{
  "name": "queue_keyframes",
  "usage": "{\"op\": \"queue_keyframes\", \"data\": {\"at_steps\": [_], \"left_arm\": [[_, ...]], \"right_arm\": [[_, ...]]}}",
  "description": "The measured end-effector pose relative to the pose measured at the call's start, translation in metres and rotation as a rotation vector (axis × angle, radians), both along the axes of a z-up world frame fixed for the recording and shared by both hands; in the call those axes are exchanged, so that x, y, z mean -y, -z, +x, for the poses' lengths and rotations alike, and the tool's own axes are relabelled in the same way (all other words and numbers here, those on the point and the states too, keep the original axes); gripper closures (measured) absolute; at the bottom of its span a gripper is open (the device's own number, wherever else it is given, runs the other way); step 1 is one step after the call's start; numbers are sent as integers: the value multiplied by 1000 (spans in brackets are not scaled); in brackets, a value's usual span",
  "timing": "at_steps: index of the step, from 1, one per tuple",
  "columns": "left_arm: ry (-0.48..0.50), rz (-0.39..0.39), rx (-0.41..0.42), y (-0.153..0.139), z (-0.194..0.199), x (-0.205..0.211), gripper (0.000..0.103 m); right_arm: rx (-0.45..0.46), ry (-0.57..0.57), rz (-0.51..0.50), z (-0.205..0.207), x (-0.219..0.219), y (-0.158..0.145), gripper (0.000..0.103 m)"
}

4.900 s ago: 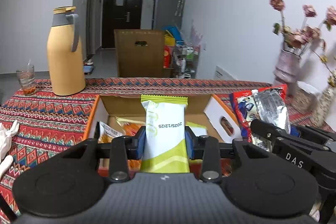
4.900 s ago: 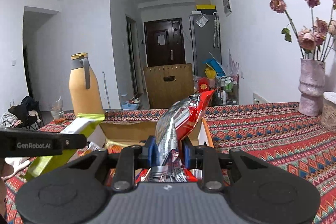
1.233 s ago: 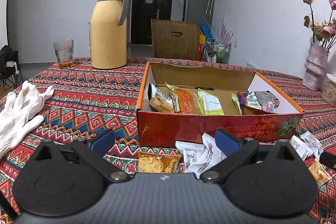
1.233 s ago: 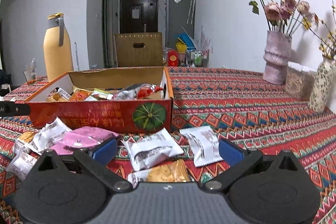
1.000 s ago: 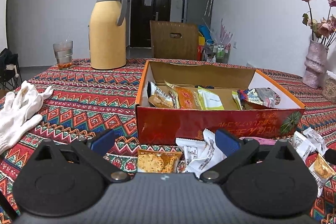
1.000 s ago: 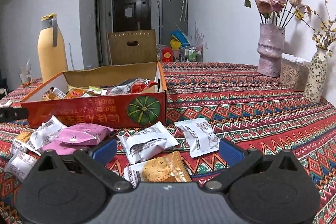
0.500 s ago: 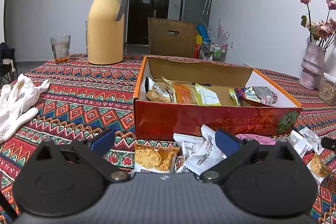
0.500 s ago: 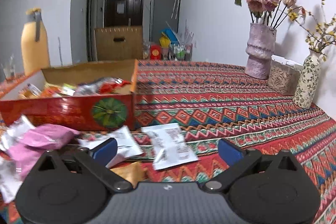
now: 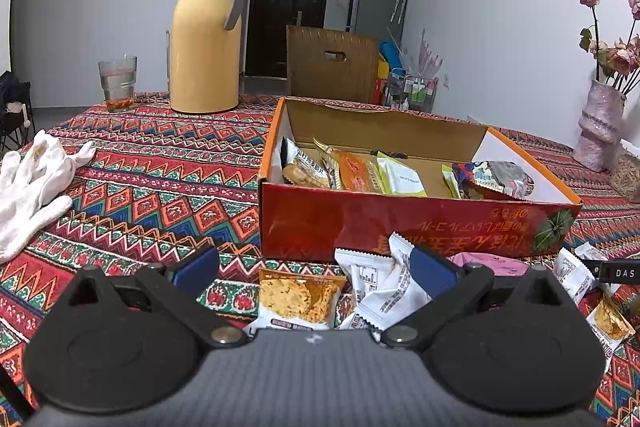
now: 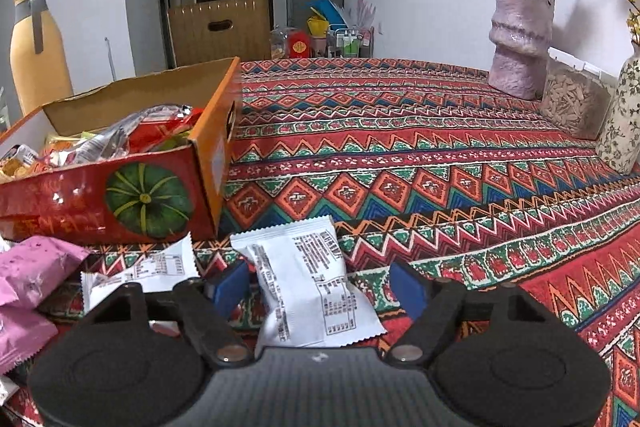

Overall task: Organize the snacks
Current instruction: 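Grasp the white printed sachet with the right tool, then grasp the pumpkin-seed crisp pack with the left tool while the right tool holds the sachet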

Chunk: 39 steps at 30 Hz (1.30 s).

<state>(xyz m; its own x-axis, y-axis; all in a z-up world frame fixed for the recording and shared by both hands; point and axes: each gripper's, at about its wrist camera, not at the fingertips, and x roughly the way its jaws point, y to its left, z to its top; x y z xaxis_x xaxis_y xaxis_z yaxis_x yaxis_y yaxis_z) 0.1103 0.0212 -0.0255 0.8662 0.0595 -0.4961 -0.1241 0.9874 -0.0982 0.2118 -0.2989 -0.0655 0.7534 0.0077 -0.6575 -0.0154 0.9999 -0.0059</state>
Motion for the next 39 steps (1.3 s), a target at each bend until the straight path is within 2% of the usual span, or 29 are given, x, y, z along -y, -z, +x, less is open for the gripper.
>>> {"op": "queue_keyframes", "data": {"at_steps": [3, 4, 5, 9, 15, 22, 25, 31, 35, 39], "left_arm": [[1, -3, 0, 0, 0, -1, 0], [-2, -3, 0, 0, 0, -1, 0], [-4, -3, 0, 0, 0, -1, 0], [-7, -8, -3, 1, 1, -2, 0], [-4, -12, -8, 1, 2, -2, 0], [-9, -13, -17, 2, 3, -3, 0], [-17, -13, -31, 2, 4, -3, 0], [-23, -11, -123, 1, 7, -15, 0], [-49, 36, -187, 6, 13, -24, 0], [-30, 60, -260, 13, 20, -24, 0]], "right_arm": [[7, -3, 2, 0, 0, 1, 30], [11, -10, 4, -1, -1, 0, 43], [19, -16, 6, -3, -1, 0, 61], [46, -28, 6, -12, -5, -4, 63], [196, 1, 24, -51, -15, -27, 63], [307, -62, 68, -96, -47, -37, 63], [314, -77, 72, -97, -54, -33, 63], [293, -44, 101, -89, -46, -23, 63], [300, -46, 122, -92, -44, -22, 63], [306, -44, 137, -93, -41, -22, 63]]}}
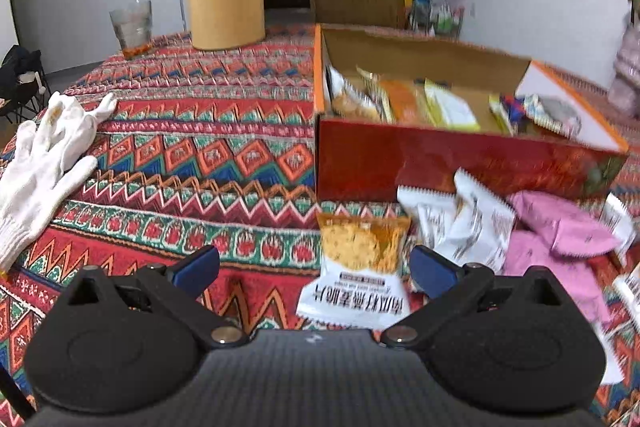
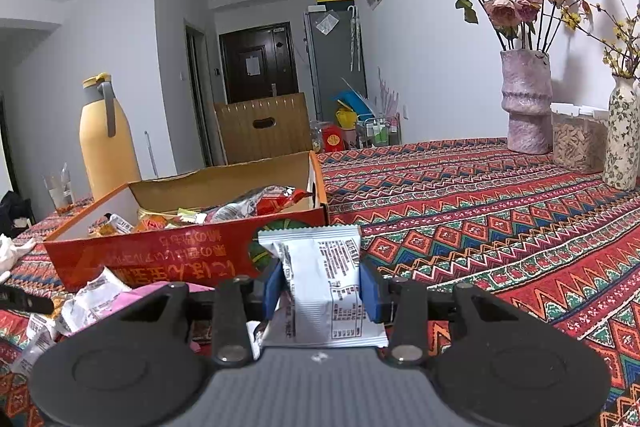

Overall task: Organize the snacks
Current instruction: 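Grasp the pumpkin-seed crisp pack with the left tool while the right tool holds the sachet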

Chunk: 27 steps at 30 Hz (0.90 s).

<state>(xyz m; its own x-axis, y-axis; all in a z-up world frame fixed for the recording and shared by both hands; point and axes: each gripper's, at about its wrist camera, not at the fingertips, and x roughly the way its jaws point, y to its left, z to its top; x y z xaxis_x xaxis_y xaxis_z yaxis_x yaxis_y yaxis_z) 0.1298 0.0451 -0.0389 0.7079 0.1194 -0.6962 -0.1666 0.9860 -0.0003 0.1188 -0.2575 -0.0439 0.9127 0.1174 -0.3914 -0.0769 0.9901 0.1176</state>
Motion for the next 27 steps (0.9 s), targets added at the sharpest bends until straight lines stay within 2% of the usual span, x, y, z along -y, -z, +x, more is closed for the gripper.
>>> {"op": "queue_keyframes", "data": {"at_steps": [5, 15, 17, 21, 23, 25, 27], "left_arm": [[-4, 45, -27, 5, 9, 7, 0], [-13, 71, -46, 15, 23, 24, 3], [-11, 61, -40, 14, 22, 26, 7], [7, 13, -21, 13, 17, 28, 28], [22, 20, -8, 12, 13, 33, 39], [39, 16, 2, 11, 9, 37, 55], [44, 13, 6, 10, 8, 38, 59]], "right_arm": [[8, -4, 11, -2, 0, 0, 63], [34, -24, 28, -5, 1, -1, 62], [39, -31, 31, -7, 1, -1, 62], [44, -41, 34, -8, 1, -2, 62], [46, -42, 34, -8, 0, -2, 62], [46, -42, 34, -8, 0, -2, 62], [45, -42, 34, -8, 0, -2, 62]]}}
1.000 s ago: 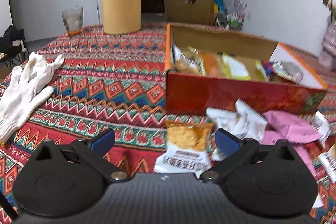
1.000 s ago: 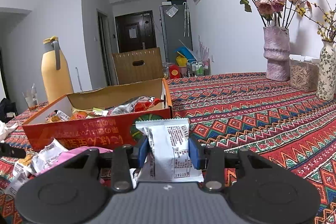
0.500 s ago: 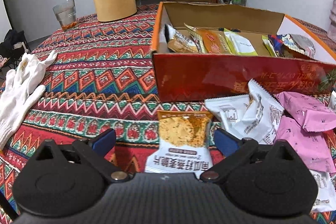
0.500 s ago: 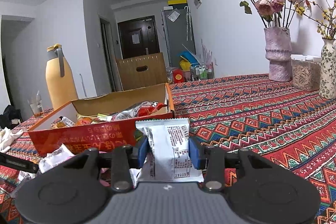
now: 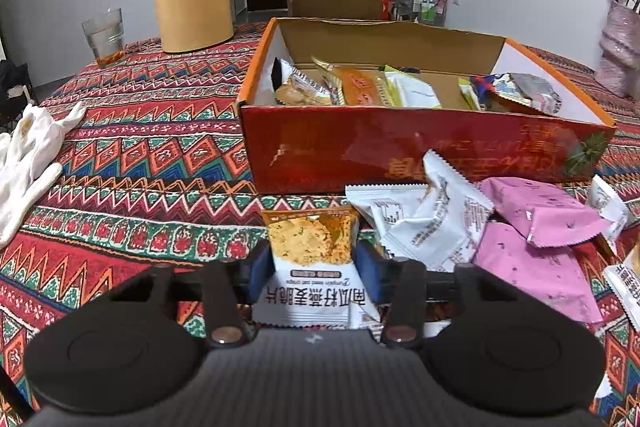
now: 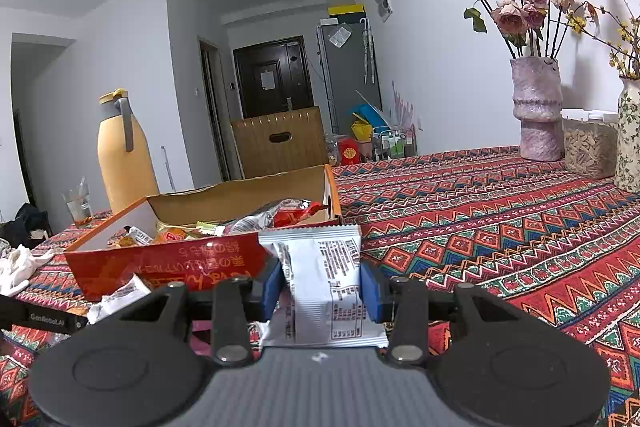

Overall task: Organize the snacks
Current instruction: 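Grasp the pumpkin-seed crisp pack with the left tool while the right tool holds the sachet, then carry the crisp pack and white sachet over the box and release inside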

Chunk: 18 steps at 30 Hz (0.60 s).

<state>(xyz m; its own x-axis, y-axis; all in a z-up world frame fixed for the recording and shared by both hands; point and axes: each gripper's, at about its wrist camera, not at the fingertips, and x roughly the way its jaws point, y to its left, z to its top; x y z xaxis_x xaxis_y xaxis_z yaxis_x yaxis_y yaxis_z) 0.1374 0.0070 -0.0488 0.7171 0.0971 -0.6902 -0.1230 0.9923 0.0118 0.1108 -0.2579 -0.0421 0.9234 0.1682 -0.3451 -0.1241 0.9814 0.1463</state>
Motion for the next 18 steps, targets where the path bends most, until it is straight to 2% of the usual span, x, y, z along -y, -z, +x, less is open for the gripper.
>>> {"op": "queue_keyframes", "data": {"at_steps": [9, 18], "left_arm": [[-26, -24, 31, -7, -10, -9, 62], [-36, -37, 134, -37, -28, -15, 62]], "right_arm": [[0, 1, -7, 0, -1, 0, 62], [25, -4, -48, -5, -10, -8, 62]]}}
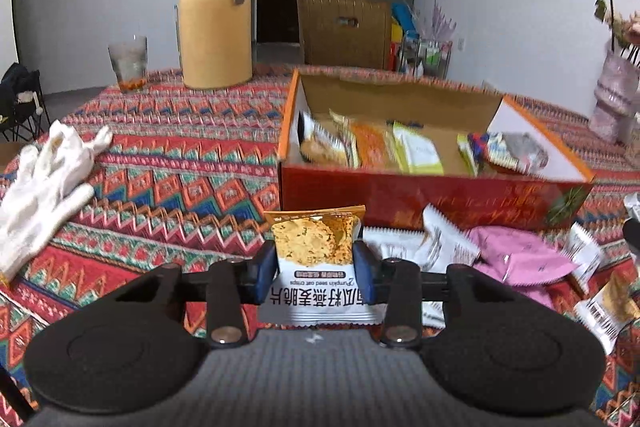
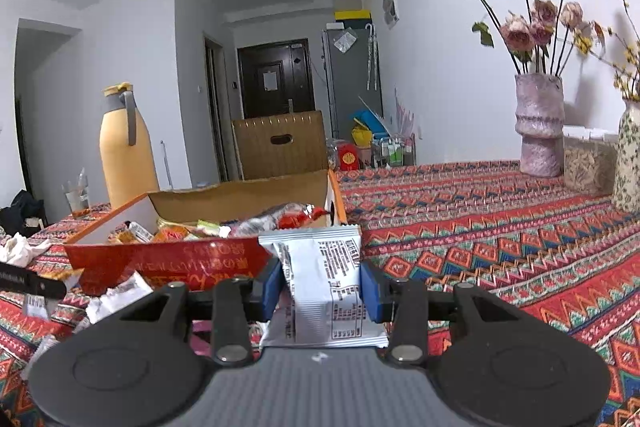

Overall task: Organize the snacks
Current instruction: 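Carry the crisp pack and white sachet over the box and release inside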

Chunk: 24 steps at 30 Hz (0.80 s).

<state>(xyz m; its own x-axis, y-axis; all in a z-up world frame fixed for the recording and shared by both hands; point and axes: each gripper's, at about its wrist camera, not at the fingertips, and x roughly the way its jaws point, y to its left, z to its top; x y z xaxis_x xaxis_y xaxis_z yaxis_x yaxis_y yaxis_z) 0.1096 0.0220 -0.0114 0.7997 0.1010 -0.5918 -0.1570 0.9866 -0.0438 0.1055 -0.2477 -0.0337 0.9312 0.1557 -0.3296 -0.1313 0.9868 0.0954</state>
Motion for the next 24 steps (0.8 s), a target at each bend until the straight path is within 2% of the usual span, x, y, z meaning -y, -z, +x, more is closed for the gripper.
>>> {"op": "queue_keyframes", "data": {"at_steps": [10, 24], "left_arm": [[21, -17, 97, -31, -2, 5, 62], [31, -41, 183, -60, 27, 14, 62]], "right_arm": [[86, -53, 8, 2, -20, -38, 62], [115, -74, -10, 47, -48, -66, 62]]}}
